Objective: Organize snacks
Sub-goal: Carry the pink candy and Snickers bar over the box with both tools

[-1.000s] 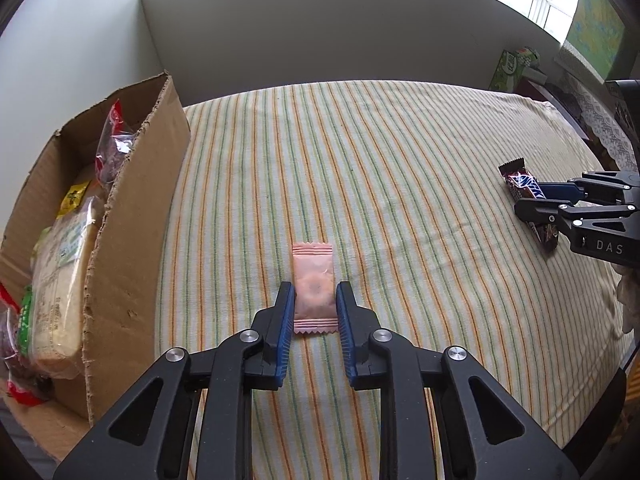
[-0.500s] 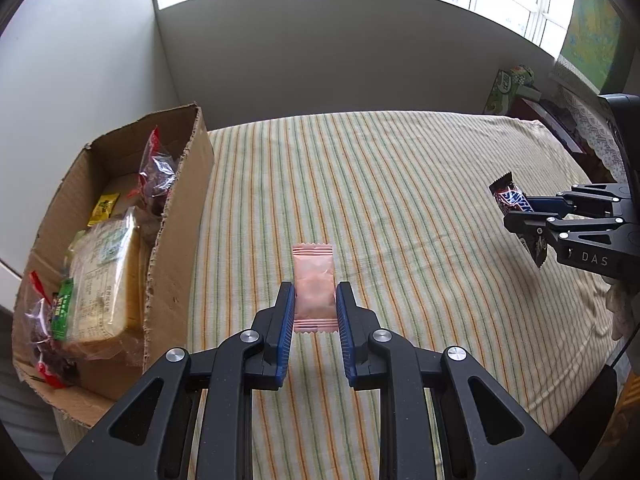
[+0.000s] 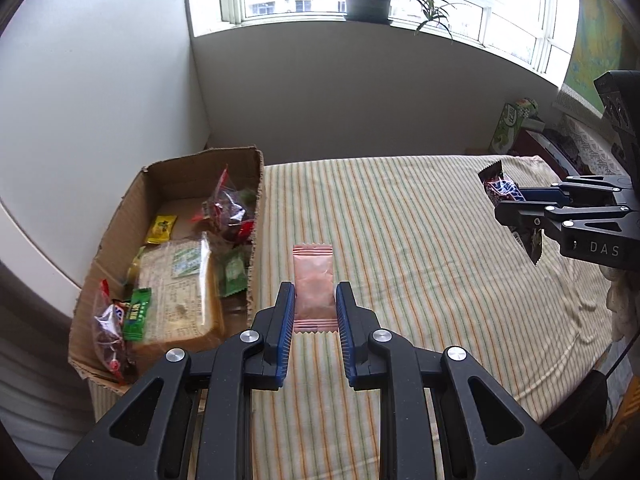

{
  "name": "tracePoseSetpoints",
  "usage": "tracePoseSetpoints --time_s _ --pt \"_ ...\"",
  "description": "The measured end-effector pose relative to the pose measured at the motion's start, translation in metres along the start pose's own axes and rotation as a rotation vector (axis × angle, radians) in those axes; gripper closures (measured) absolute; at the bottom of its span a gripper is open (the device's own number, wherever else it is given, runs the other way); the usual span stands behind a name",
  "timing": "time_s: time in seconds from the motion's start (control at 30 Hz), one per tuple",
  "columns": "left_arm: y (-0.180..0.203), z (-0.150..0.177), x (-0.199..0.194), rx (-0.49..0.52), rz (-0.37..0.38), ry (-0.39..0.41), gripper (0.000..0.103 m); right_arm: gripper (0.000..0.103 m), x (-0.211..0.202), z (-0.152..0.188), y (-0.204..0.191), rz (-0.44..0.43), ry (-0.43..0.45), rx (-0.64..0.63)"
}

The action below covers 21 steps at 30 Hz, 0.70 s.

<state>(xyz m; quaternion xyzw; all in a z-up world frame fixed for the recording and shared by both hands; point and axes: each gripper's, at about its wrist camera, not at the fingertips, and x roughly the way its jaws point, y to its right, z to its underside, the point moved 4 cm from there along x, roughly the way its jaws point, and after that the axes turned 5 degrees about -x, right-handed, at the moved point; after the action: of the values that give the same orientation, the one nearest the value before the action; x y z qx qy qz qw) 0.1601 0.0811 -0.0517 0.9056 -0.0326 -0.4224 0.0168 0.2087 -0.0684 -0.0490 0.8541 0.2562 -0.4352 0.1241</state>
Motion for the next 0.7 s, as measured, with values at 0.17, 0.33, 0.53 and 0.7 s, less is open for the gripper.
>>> tracePoseSetpoints --time_s 0.17,0.33,0.53,0.7 --pt "-0.028 -0.004 -0.013 -0.038 -0.022 0.028 0.084 0.073 0.006 -0.027 -0.03 -0.031 0.021 -0.04" --pt "-0.057 -0.008 -0.016 -0.078 -0.044 0.041 0.084 0.073 0.015 -0.053 -0.06 -0.069 0.035 -0.074" --pt "-0.089 -0.011 -0.01 -0.129 -0.064 0.038 0.084 0.073 0.037 -0.08 -0.094 -0.133 0.031 -0.092" --pt "-0.104 -0.009 -0.005 -0.15 -0.084 0.031 0.084 0.073 0.06 -0.092 -0.118 -0.161 0.014 -0.113"
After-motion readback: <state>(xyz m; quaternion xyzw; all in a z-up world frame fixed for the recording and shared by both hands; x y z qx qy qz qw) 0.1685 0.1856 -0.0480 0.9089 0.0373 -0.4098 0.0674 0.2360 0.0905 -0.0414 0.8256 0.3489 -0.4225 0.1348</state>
